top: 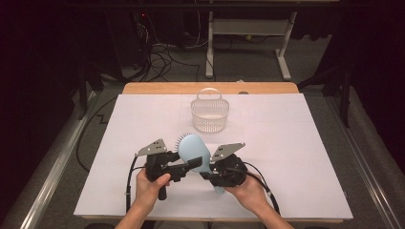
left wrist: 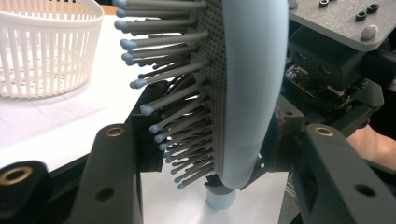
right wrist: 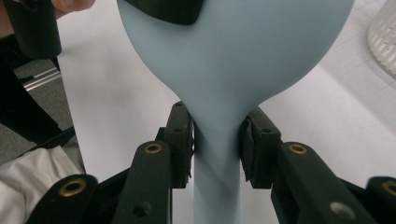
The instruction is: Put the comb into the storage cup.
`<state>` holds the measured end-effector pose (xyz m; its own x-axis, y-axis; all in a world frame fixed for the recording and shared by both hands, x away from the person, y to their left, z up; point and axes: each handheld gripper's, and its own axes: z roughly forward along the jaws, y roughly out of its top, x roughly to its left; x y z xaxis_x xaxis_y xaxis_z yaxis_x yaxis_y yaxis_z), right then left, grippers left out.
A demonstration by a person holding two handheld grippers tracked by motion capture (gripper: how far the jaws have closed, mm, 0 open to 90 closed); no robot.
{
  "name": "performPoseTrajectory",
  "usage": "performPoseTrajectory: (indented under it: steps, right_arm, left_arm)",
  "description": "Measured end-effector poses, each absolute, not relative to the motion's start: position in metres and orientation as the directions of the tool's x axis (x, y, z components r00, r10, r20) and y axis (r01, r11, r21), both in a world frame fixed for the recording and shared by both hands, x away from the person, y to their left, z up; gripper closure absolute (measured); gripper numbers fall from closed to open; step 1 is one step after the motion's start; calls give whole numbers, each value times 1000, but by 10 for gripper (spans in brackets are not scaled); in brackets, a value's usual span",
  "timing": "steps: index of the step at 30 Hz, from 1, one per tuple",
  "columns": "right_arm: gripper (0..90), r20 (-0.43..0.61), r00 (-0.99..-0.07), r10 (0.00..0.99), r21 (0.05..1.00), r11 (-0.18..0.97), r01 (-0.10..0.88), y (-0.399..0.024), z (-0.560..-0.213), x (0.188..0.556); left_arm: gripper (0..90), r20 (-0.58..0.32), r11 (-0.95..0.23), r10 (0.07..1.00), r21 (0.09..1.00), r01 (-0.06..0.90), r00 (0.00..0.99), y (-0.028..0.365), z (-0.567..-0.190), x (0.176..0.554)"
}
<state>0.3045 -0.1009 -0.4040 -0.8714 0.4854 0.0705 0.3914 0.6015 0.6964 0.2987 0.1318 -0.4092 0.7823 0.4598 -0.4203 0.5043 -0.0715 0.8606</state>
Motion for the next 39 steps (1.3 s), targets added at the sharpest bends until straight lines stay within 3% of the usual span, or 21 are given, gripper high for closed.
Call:
performPoseTrajectory:
  steps: [23, 39]
  right_arm:
    - [479, 64, -872, 486, 731, 572, 372, -105, -403, 302]
    - [452, 61, -862, 503, 760, 537, 367, -117, -402, 302]
  left_arm:
    - [511, -407, -47, 491, 870, 490, 770, 138, -407, 299]
    - [511, -399, -32, 505, 877, 479, 766, 144, -404, 299]
